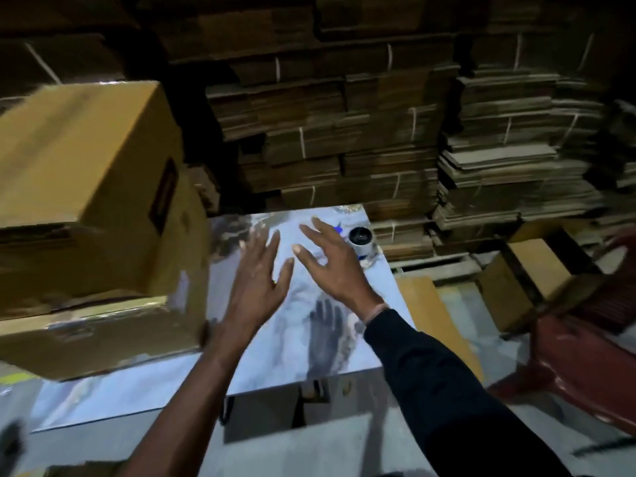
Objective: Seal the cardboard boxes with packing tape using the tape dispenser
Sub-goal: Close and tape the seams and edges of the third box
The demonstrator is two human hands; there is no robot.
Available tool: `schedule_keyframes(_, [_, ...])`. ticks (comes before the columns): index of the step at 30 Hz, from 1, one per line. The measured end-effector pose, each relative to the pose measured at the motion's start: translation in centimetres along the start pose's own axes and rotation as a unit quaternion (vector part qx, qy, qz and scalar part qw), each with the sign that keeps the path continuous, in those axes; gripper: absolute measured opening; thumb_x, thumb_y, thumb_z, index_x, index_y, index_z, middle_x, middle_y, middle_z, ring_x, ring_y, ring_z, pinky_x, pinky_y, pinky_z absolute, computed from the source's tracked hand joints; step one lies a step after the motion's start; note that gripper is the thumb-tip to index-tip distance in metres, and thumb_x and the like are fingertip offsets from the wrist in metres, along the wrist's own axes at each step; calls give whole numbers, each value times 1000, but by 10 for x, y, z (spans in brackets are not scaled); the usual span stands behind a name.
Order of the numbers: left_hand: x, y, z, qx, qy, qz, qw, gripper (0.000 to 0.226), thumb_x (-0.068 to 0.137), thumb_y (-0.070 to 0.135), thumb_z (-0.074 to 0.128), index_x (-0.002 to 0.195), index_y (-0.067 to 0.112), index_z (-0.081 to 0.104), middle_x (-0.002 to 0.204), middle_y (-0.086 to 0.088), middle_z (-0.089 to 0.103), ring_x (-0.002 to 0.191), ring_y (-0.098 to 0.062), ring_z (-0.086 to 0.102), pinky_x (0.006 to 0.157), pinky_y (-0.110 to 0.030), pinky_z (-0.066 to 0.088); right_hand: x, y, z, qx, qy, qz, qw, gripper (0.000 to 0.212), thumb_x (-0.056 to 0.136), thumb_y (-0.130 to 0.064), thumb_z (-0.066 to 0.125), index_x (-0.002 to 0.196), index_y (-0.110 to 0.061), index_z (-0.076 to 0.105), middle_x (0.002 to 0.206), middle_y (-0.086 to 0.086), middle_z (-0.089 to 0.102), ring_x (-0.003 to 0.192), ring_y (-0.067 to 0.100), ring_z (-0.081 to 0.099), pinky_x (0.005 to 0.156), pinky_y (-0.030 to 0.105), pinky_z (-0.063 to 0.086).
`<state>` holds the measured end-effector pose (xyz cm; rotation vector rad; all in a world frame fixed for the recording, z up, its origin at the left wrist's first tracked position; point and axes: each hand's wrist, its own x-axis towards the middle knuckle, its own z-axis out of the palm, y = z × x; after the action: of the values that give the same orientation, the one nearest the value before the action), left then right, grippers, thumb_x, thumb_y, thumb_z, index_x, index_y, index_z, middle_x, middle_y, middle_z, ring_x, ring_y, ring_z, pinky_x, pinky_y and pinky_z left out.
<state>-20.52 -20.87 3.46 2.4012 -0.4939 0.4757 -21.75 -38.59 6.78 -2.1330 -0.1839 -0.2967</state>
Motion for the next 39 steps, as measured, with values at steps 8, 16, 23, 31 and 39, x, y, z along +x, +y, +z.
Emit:
schedule_keyframes(8, [16,144,187,-165,-194,-63,965,72,106,45,50,165,16,22,173,3,13,159,-8,6,129,-33,15,-51,170,-170,-72,24,158,985,54,101,-47,62,150,-28,53,165,-2,38,153,13,29,121,33,31])
schedule_keyframes(16, [67,208,302,-204,-284,-74,934,76,107,52,47,167,27,7,173,14,-8,153,1,-2,120,-47,39,-51,289,-273,-117,46,287,950,70,98,-60,58,159,-35,36,170,-8,24,156,15,21,121,35,27])
schedule_keyframes(23, [114,210,384,-199,-332,-94,917,79,107,51,46,167,27,0,173,12,-10,159,-11,-1,125,-51,29,-26,364,-318,-104,55,335,935,74,100,-54,59,163,-32,28,172,-6,21,158,16,18,125,42,26])
schedule_keyframes(31, [163,252,462,-206,-368,-68,904,77,109,41,46,167,23,-2,173,8,-9,158,-8,-1,122,-27,13,7,422,-368,-84,79,366,923,75,99,-59,57,163,-35,25,172,-10,16,158,15,17,125,40,25])
schedule_keyframes(39, [191,294,552,-161,-325,-92,927,76,110,42,45,167,21,0,173,6,-8,159,-10,-5,125,-27,7,35,510,-439,-68,27,338,938,75,99,-60,57,163,-39,22,173,-11,12,158,14,14,120,33,23])
